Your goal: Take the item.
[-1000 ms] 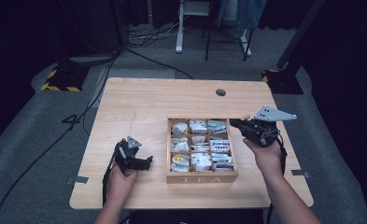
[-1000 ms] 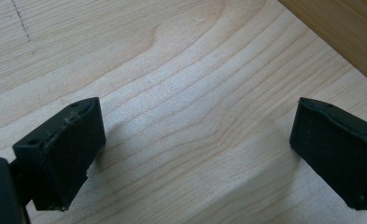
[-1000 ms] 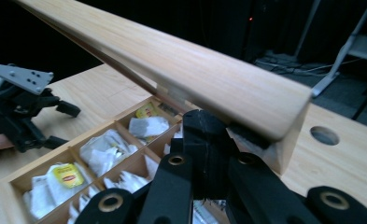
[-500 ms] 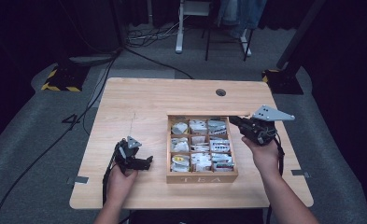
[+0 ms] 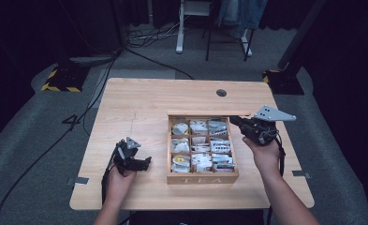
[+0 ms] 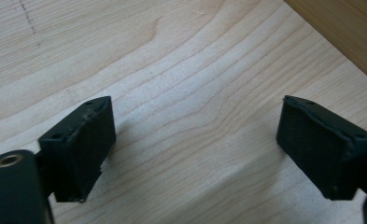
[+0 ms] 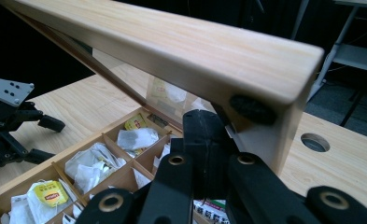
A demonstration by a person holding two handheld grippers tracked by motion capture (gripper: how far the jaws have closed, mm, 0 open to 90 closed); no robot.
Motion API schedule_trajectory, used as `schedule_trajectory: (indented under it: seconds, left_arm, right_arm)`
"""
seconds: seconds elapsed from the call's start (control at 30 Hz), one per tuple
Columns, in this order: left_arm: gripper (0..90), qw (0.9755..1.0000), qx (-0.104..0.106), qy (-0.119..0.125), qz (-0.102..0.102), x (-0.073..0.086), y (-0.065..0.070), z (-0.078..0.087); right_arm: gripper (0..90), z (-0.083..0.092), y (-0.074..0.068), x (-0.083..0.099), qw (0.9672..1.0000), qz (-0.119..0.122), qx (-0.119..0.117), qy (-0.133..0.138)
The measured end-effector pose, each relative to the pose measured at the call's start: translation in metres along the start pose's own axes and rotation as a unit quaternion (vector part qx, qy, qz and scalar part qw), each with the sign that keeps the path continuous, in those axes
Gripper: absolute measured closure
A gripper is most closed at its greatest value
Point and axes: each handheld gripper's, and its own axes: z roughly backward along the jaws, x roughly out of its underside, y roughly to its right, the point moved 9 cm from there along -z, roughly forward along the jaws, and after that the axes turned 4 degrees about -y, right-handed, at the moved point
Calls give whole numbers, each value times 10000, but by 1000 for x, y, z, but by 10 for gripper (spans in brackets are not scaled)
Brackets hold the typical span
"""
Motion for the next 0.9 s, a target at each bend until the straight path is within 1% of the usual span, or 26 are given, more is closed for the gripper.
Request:
schedule_trajectory:
  seconds: [0.07, 0.1, 0.13, 0.17, 0.2, 0.23, 0.27, 0.3, 0.33, 0.37, 0.4, 0.43, 0.47, 0.5, 0.53, 0.57, 0.6, 0.63, 0.67, 0.7, 0.73, 0.77, 0.8, 0.83, 0.87, 0.9]
  left_arm:
    - [149, 10000, 6, -12, 18, 0, 0, 2]
    - [149, 10000, 70, -4, 18, -1, 0, 4]
    - [149, 9998, 177, 35, 5, -1, 2, 10]
    - [149, 9998, 177, 35, 5, -1, 2, 10]
    - [149, 9998, 214, 57, -15, -2, 2, 16]
    - [150, 9998, 214, 57, -15, -2, 2, 16]
    - [150, 9994, 331, 76, 40, -2, 4, 19]
    - [150, 9977, 645, 188, 115, -5, 8, 26]
    - [150, 9969, 729, 272, 101, -7, 9, 32]
    - [150, 9969, 729, 272, 101, -7, 9, 32]
    - [150, 9953, 871, 406, 110, -11, 14, 41]
    - [150, 9953, 871, 406, 110, -11, 14, 41]
    - [151, 9940, 991, 454, 28, -14, 19, 49]
    - [152, 9940, 991, 454, 28, -14, 19, 49]
    - [152, 9932, 1059, 467, -80, -18, 26, 56]
    - [152, 9932, 1059, 467, -80, -18, 26, 56]
    - [153, 9923, 1144, 428, -193, -21, 33, 62]
    - [153, 9923, 1144, 428, -193, -21, 33, 62]
    - [155, 9919, 1169, 409, -291, -26, 40, 68]
    - [155, 9919, 1169, 409, -291, -26, 40, 68]
    - [157, 9916, 1178, 351, -413, -31, 47, 74]
    - [159, 9916, 1178, 351, -413, -31, 47, 74]
    - [159, 9913, 1189, 345, -440, -35, 50, 77]
    - [160, 9908, 1213, 336, -497, -38, 54, 80]
    - [162, 9891, 1313, 363, -551, -45, 62, 86]
    - [162, 9891, 1313, 363, -551, -45, 62, 86]
  right_arm:
    - [897, 0, 0, 0, 10000, -12, -12, -9]
    - [897, -1, 1, 0, 10000, -44, -30, 0]
    - [897, -1, 1, 0, 10000, -44, -43, -2]
    - [897, -1, 1, 0, 10000, -44, -43, -2]
    - [897, -1, 1, 0, 10000, -23, -51, -11]
    - [897, -1, 1, 0, 10000, -23, -51, -11]
    - [897, -1, 1, 0, 10000, -14, -54, -13]
    - [897, -1, 1, 0, 10000, -20, -79, -8]
    - [897, -1, 1, 0, 10000, -17, -91, -4]
    - [897, -1, 1, 0, 10000, -17, -91, -4]
    - [897, -1, 2, -1, 9999, -51, -124, 16]
    - [897, -1, 2, -1, 9999, -60, -142, 21]
    - [897, -2, 2, -1, 9999, -74, -150, 20]
    - [897, -2, 2, -1, 9999, -74, -150, 20]
    - [897, -2, 3, -2, 9998, -89, -182, 33]
    - [897, -2, 3, -2, 9998, -89, -182, 33]
    - [897, -2, 4, -3, 9998, -102, -187, 18]
    - [897, -2, 4, -3, 9998, -102, -187, 18]
    - [897, -3, 4, -4, 9997, -124, -202, 31]
    - [897, -3, 4, -4, 9997, -124, -202, 31]
    - [897, -3, 5, -4, 9997, -127, -215, 32]
    - [897, -3, 5, -4, 9997, -127, -215, 32]
    - [897, -2, 5, -5, 9997, -135, -220, 31]
    - [897, -2, 5, -5, 9996, -147, -241, 41]
    - [896, -2, 5, -4, 9995, -152, -258, 40]
    - [896, -2, 5, -4, 9995, -152, -258, 40]
